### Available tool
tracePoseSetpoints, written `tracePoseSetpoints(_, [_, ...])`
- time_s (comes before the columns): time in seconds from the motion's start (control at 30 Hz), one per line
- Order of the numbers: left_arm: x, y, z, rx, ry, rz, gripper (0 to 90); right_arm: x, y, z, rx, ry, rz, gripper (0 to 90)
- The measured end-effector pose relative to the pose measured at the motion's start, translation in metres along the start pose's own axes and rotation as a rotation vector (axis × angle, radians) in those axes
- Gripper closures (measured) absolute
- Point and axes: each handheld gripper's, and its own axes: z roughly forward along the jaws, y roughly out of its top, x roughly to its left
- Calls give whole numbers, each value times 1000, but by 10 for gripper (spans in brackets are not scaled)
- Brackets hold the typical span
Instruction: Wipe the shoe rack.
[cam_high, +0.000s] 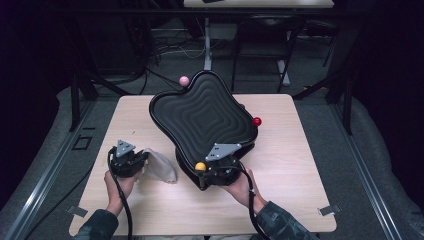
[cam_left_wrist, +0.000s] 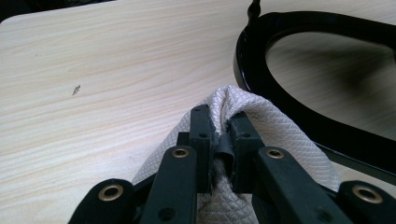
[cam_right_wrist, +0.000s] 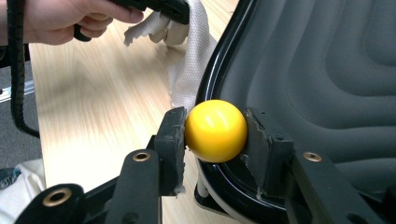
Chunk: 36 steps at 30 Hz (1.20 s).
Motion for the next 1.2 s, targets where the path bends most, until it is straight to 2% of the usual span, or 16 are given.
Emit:
tracePoseSetpoints(0.27, [-3,4,9,4,-28,8,825,-5,-17,-23,11,-42,10,594])
tracePoseSetpoints(0.33, [-4,5,11,2,-32,7,825,-6,-19,-26,11,-37,12,594])
tracePoseSetpoints(0.4, [-7,8,16,3,-44,14,825,-11,-26,-36,15,-74,30,594])
tracePoseSetpoints(0.47, [-8,10,20,7,-55,21,825,-14,-31,-41,10,-78,49,593])
tracePoseSetpoints(0.6, [-14,16,27,7,-78,36,825,-22,-41,-55,16,-119,83,593])
tracePoseSetpoints(0.67, [-17,18,31,3,-87,41,825,-26,-45,-60,20,-158,101,592])
tracePoseSetpoints(0.7, [-18,19,32,6,-94,46,825,-29,-48,-62,3,-143,113,592])
tracePoseSetpoints(0.77, [-20,21,34,5,-103,50,825,-33,-52,-69,22,-208,135,590])
tracePoseSetpoints(0.8, [-21,22,36,4,-107,54,825,-36,-54,-71,7,-212,154,589])
tracePoseSetpoints(0.83, [-21,22,36,4,-107,54,825,-39,-57,-73,8,-259,180,587])
tracePoseSetpoints(0.97, [-25,25,41,7,-117,61,825,-44,-62,-72,-22,-349,249,534])
tracePoseSetpoints(1.0, [-25,25,41,7,-120,64,825,-44,-63,-71,-33,-358,259,512])
tracePoseSetpoints(1.07, [-26,25,41,6,-122,63,825,-42,-62,-69,-47,-411,266,542])
tracePoseSetpoints(1.1, [-26,25,41,6,-122,63,825,-42,-62,-69,-47,-411,266,542])
tracePoseSetpoints(1.13, [-26,25,40,4,-121,61,825,-41,-62,-67,-64,-424,265,587])
tracePoseSetpoints(1.2, [-25,24,39,1,-117,57,825,-41,-62,-67,-61,-455,269,587])
